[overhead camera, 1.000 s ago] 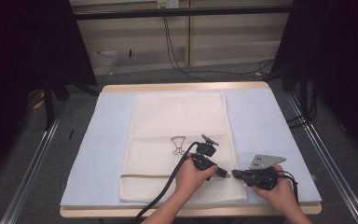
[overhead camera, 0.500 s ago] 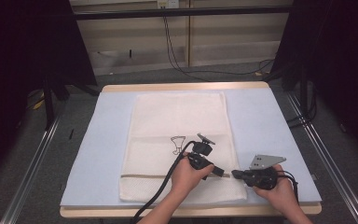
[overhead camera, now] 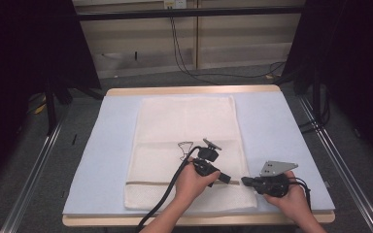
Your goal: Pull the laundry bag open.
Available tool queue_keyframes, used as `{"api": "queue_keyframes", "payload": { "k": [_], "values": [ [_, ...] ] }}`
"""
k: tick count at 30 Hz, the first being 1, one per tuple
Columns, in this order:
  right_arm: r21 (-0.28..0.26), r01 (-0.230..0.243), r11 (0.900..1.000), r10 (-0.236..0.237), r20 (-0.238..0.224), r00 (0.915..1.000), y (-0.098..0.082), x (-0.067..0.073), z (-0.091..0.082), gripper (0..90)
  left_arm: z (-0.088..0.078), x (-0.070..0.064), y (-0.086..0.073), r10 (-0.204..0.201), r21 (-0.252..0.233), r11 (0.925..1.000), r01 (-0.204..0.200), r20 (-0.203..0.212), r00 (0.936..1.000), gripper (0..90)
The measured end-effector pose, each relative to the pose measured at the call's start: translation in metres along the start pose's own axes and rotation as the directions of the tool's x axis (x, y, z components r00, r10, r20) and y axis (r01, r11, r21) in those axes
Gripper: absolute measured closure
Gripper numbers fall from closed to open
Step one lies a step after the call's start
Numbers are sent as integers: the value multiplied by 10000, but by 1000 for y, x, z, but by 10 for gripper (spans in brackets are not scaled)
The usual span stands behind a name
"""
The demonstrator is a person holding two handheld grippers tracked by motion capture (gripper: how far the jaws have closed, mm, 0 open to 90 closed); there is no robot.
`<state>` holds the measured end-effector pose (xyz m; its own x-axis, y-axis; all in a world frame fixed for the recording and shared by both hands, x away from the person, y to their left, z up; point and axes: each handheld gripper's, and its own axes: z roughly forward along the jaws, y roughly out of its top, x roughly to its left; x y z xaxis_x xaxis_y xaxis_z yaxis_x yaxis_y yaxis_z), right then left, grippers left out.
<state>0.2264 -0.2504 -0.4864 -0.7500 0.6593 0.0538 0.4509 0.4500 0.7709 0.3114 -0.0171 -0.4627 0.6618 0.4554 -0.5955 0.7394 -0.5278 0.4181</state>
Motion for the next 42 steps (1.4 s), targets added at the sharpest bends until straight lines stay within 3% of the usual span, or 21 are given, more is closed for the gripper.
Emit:
{"api": "queue_keyframes", "payload": {
  "k": [1,3,5,10,13,15,16,17,28,30,32,34,39,40,41,42],
  "values": [
    [-15,-22,10000,22,3,10000,0,0,0,900,-2,2,0,195,207,9996,-194,-31,9998,875],
    [-22,-2,10000,2,-15,10000,0,0,0,900,-2,0,-1,-22,-26,10000,22,-27,10000,875],
    [-25,-23,10000,23,-19,10000,0,0,0,900,-4,1,-2,-33,91,10000,33,-58,10000,875],
    [0,-35,10000,35,-41,10000,0,0,0,900,-7,3,-3,188,150,9997,-185,-160,9997,875],
    [-13,-61,10000,60,-105,9999,0,-1,0,900,-9,4,-3,155,186,9997,-151,-255,9996,875],
    [-25,-68,10000,68,-98,9999,0,-1,0,900,-9,3,-3,-123,-41,9999,122,-250,9996,875],
    [-15,-79,10000,79,-110,9999,0,-1,0,900,-12,5,-4,-40,171,9998,43,-171,9998,875],
    [-14,-98,10000,98,-113,9999,0,-1,0,900,-11,4,-5,-213,-59,9998,212,-215,9995,875],
    [0,-138,9999,138,-130,9998,0,-2,0,900,-22,11,-8,33,154,9999,-30,-174,9998,875],
    [8,-162,9999,162,-143,9998,0,-2,0,900,-22,10,-9,-236,-101,9997,235,-104,9997,875],
    [-9,-170,9999,170,-185,9997,0,-2,0,900,-24,11,-9,-73,94,9999,75,-238,9997,875],
    [-5,-168,9999,168,-188,9997,0,-2,0,900,-26,12,-10,-274,-20,9996,274,-154,9995,875],
    [-3,-171,9999,171,-194,9997,0,-2,0,900,-30,14,-12,-318,-70,9995,316,-195,9993,875],
    [-4,-172,9999,172,-196,9997,0,-2,0,900,-32,16,-12,8,159,9999,-4,-257,9997,875],
    [3,-148,9999,148,-148,9998,0,-2,0,900,-31,13,-13,-429,-182,9989,425,-215,9988,875],
    [5,-150,9999,150,-150,9998,0,-2,0,900,-31,15,-14,-395,-219,9990,391,-224,9990,875]
  ]
}}
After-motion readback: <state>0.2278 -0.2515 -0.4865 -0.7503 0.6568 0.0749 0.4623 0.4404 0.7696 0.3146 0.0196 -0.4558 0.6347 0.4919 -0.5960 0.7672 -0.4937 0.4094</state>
